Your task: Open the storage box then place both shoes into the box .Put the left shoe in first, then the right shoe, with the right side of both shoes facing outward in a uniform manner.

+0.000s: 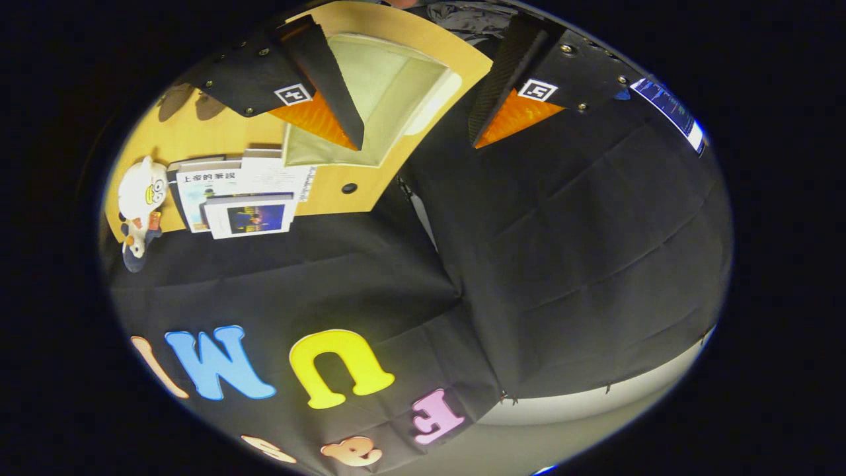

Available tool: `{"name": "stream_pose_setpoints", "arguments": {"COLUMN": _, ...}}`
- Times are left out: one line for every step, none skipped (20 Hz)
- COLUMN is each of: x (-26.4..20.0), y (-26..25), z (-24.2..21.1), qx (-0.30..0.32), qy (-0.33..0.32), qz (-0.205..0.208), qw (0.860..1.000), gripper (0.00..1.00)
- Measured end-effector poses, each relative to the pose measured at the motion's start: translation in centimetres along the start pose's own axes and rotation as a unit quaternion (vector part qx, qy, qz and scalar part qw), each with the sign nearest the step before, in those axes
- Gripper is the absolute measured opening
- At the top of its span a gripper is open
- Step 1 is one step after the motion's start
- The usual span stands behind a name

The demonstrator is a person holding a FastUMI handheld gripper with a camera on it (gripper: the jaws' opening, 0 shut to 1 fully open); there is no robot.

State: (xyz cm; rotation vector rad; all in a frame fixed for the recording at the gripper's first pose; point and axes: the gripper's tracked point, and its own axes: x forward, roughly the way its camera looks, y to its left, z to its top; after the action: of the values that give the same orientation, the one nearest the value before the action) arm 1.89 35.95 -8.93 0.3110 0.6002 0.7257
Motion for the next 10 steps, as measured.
{"name": "stream_pose_setpoints", "arguments": {"x": -0.6, "y": -1.6, "z": 0.1, "qx": 0.003, "qy": -0.001, "qz": -0.013, "qw": 1.0, "gripper": 0.97}}
{"name": "stream_pose_setpoints", "arguments": {"x": -1.0, "y": -3.1, "z": 0.2, "qx": 0.006, "qy": -0.003, "qz": -0.026, "qw": 1.0, "gripper": 0.98}}
{"name": "stream_pose_setpoints", "arguments": {"x": -1.5, "y": -4.7, "z": 0.2, "qx": 0.008, "qy": -0.006, "qz": -0.039, "qw": 0.999, "gripper": 0.98}}
{"name": "stream_pose_setpoints", "arguments": {"x": -2.0, "y": -6.2, "z": 0.2, "qx": 0.01, "qy": -0.008, "qz": -0.053, "qw": 0.999, "gripper": 0.97}}
{"name": "stream_pose_setpoints", "arguments": {"x": -2.4, "y": -7.5, "z": 0.1, "qx": 0.012, "qy": -0.008, "qz": -0.066, "qw": 0.998, "gripper": 0.97}}
{"name": "stream_pose_setpoints", "arguments": {"x": -2.9, "y": -8.7, "z": -0.1, "qx": 0.014, "qy": -0.008, "qz": -0.077, "qw": 0.997, "gripper": 0.97}}
{"name": "stream_pose_setpoints", "arguments": {"x": -3.5, "y": -10.0, "z": -0.4, "qx": 0.015, "qy": -0.007, "qz": -0.089, "qw": 0.996, "gripper": 0.98}}
{"name": "stream_pose_setpoints", "arguments": {"x": -4.0, "y": -11.3, "z": -0.7, "qx": 0.017, "qy": -0.007, "qz": -0.101, "qw": 0.995, "gripper": 0.98}}
{"name": "stream_pose_setpoints", "arguments": {"x": -4.5, "y": -12.4, "z": -1.1, "qx": 0.02, "qy": -0.005, "qz": -0.111, "qw": 0.994, "gripper": 0.98}}
{"name": "stream_pose_setpoints", "arguments": {"x": -5.0, "y": -13.5, "z": -1.5, "qx": 0.023, "qy": -0.003, "qz": -0.119, "qw": 0.993, "gripper": 0.98}}
